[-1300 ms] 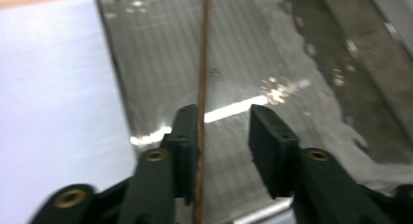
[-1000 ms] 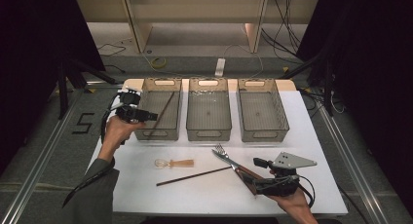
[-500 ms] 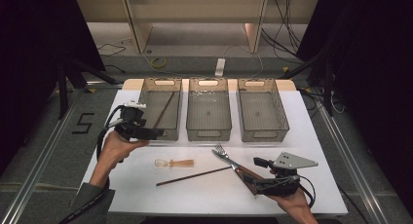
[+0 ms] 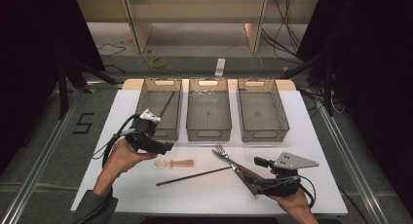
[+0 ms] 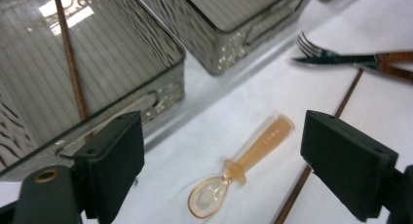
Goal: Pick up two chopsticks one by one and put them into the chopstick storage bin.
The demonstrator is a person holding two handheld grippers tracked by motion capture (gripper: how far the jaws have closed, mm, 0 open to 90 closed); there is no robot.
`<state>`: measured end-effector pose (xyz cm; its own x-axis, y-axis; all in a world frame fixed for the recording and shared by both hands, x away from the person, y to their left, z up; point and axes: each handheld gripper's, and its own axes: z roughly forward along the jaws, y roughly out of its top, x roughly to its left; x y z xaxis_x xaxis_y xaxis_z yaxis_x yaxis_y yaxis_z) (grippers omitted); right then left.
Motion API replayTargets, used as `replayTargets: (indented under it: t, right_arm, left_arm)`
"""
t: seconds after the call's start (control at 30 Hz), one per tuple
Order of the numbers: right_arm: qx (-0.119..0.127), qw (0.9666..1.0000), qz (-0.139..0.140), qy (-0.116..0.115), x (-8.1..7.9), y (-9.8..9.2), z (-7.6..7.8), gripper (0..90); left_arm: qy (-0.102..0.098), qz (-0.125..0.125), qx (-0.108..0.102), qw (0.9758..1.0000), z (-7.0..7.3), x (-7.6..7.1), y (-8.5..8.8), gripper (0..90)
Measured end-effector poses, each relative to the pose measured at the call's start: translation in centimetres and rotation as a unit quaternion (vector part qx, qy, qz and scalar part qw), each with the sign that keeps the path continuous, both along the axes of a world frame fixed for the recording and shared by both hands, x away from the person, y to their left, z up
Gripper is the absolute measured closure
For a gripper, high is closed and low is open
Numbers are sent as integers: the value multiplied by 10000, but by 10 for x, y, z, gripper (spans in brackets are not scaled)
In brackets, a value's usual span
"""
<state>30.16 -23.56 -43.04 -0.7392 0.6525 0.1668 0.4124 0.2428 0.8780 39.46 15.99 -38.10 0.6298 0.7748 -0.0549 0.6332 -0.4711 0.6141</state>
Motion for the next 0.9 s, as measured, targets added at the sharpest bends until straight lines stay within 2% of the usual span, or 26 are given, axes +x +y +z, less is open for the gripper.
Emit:
replayTargets:
  t: [0.2, 0.4, 0.67, 0.87, 0.9]
  right_arm:
    - [-2, 10000, -4, -11, 0, 0, 0, 296]
    - [-6, 10000, 2, -12, 0, 0, 0, 296]
    - [-15, 10000, 7, -20, 0, 0, 0, 296]
    - [-20, 10000, 13, -22, 0, 0, 0, 296]
    - [-20, 10000, 13, -21, 0, 0, 0, 296]
  left_arm:
    - [110, -307, 236, 9992, -2, -8, -12, 157]
    - [275, -643, 500, 9963, -9, -14, -25, 165]
    - [590, -959, 902, 9895, -23, -21, -37, 213]
    - [766, -1146, 1067, 9847, -31, -24, -42, 273]
    - [792, -1202, 1115, 9833, -33, -24, -43, 284]
